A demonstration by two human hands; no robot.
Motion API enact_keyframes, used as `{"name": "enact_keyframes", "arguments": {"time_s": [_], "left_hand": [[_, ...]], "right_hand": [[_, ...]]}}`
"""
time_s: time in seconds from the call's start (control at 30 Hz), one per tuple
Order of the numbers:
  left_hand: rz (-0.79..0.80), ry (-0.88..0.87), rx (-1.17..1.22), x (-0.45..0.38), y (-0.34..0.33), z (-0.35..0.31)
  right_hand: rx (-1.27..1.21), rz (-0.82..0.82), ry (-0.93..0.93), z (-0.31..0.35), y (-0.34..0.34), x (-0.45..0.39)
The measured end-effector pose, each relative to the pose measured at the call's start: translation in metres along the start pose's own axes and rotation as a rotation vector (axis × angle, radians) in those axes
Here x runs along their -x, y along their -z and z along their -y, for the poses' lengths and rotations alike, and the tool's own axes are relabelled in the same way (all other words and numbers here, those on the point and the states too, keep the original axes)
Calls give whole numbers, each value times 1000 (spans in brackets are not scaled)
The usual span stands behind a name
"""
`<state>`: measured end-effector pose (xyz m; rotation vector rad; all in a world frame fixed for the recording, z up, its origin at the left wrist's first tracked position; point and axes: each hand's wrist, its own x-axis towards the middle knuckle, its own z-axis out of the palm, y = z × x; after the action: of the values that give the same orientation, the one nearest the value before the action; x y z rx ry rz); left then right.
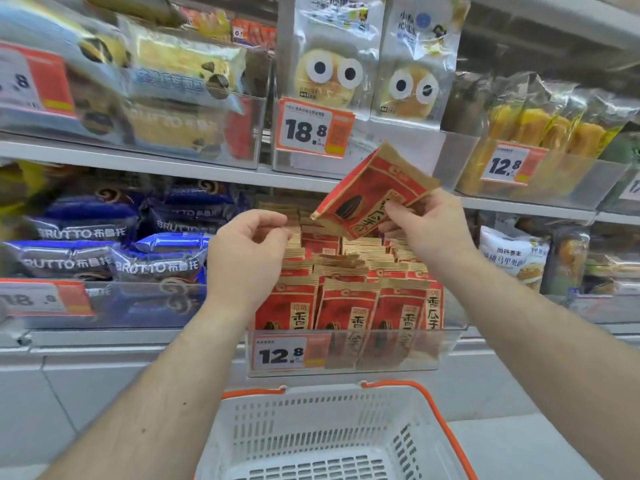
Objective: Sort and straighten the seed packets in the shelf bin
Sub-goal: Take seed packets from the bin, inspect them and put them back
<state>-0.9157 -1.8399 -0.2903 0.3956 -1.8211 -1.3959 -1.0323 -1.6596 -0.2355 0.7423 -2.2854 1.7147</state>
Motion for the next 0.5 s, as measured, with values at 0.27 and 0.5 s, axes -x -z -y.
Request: {"name": "enact_keyframes", "arguments": {"time_s": [0.27, 0.5], "left_hand": [[69, 95, -78, -16, 3, 24], [189, 168, -94, -21, 4, 29]], "right_hand": [[217, 145, -43, -23, -26, -40], [420, 226, -44, -44, -41, -57]]}}
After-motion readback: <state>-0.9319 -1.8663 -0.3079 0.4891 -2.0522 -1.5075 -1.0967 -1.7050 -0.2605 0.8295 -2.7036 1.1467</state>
